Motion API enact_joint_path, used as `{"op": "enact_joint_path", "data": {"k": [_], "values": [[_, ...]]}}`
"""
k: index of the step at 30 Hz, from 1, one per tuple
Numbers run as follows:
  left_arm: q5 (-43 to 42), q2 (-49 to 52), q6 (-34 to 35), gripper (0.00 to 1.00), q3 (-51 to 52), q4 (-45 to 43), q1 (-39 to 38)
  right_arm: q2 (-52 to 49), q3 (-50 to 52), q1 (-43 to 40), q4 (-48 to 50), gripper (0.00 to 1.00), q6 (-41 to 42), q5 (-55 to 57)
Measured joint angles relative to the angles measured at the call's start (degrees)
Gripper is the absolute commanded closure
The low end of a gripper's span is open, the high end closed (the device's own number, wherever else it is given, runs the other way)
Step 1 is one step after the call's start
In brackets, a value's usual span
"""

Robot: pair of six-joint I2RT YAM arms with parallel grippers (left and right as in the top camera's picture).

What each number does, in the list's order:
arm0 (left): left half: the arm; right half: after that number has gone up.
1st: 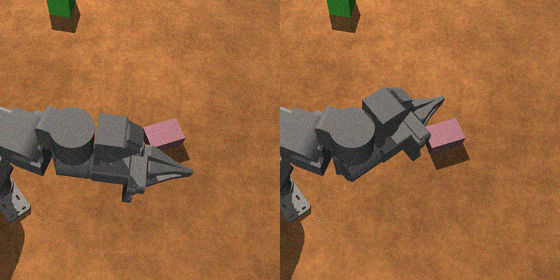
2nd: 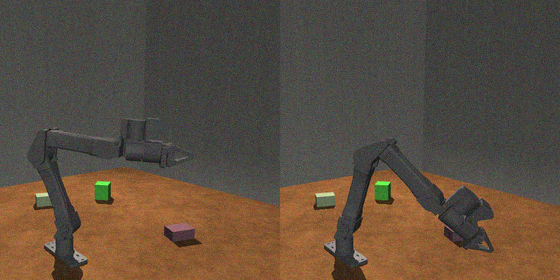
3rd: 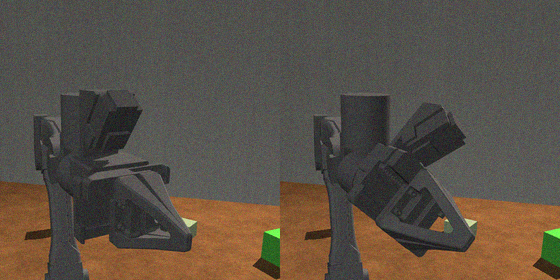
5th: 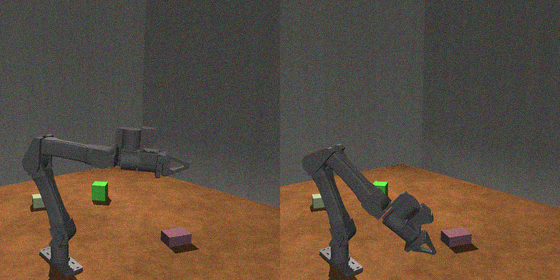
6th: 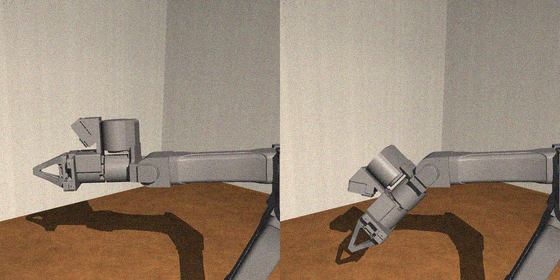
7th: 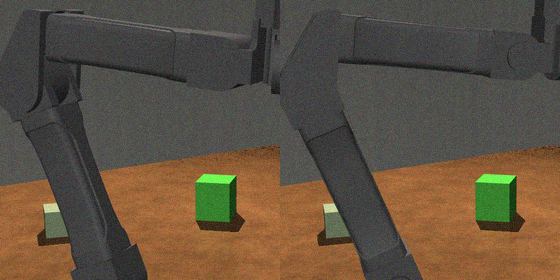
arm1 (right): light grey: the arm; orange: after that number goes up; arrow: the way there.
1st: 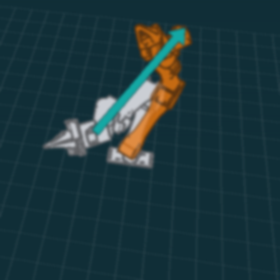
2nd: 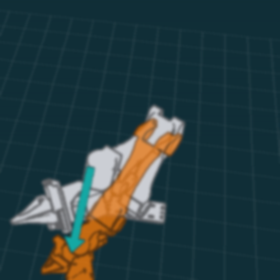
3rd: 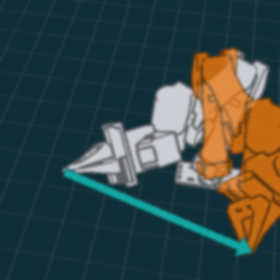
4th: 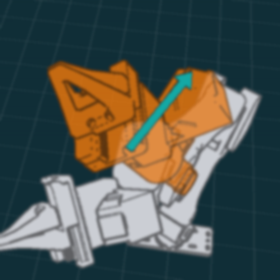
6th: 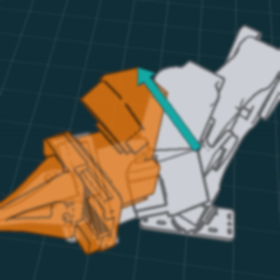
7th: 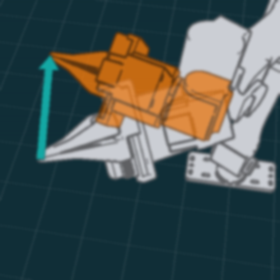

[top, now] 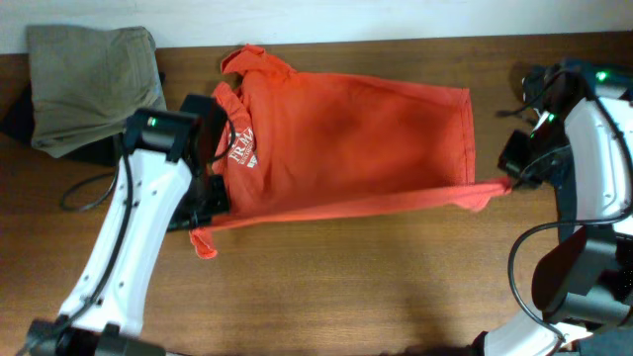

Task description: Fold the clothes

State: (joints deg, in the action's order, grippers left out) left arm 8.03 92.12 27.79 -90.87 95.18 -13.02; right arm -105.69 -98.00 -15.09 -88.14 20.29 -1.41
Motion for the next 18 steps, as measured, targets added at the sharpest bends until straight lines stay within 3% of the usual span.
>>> {"op": "enact_joint_path", "data": {"k": [5,7,8,9,10,12,13,14,16,17,18], "values": [[-1.8,-9.4,1.8,0.99,8.6,-2.6,0.0,7.1,9.7,-0.1,1.8,0.96,2.3,3.0],[-3.7,-9.8,1.9,0.9,13.2,-4.1,0.0,11.4,9.8,-0.1,0.7,0.94,4.1,5.9],[-4.5,-9.8,2.1,0.76,14.6,-4.8,-0.1,12.2,9.8,-0.1,-0.4,0.8,4.5,6.6],[-4.9,-9.9,2.0,0.56,16.5,-5.6,-0.5,12.5,9.8,-0.1,-1.0,0.45,4.8,7.1],[-5.2,-9.8,2.2,0.25,17.9,-5.9,-0.9,12.6,9.8,-0.1,-1.3,0.01,5.1,7.5],[-5.3,-9.8,2.3,0.14,20.0,-6.5,-1.7,12.6,9.9,-0.1,-2.1,0.01,4.9,8.6],[-5.3,-9.8,2.3,0.02,20.2,-7.3,-1.7,12.6,9.9,-0.1,-2.5,0.01,4.6,9.1],[-5.2,-9.8,2.5,0.01,20.2,-8.2,-1.8,12.6,9.9,-0.1,-2.5,0.01,4.1,9.3],[-4.9,-9.8,2.5,0.01,20.2,-11.3,-1.8,12.6,9.9,-0.1,-1.6,0.01,3.8,9.6],[-4.6,-9.8,2.5,0.06,20.3,-15.4,-1.7,12.6,9.9,-0.1,0.4,0.01,3.7,9.6],[-4.6,-9.8,2.5,0.19,20.3,-19.1,-1.8,12.6,10.0,-0.1,2.5,0.01,3.6,9.6]]}}
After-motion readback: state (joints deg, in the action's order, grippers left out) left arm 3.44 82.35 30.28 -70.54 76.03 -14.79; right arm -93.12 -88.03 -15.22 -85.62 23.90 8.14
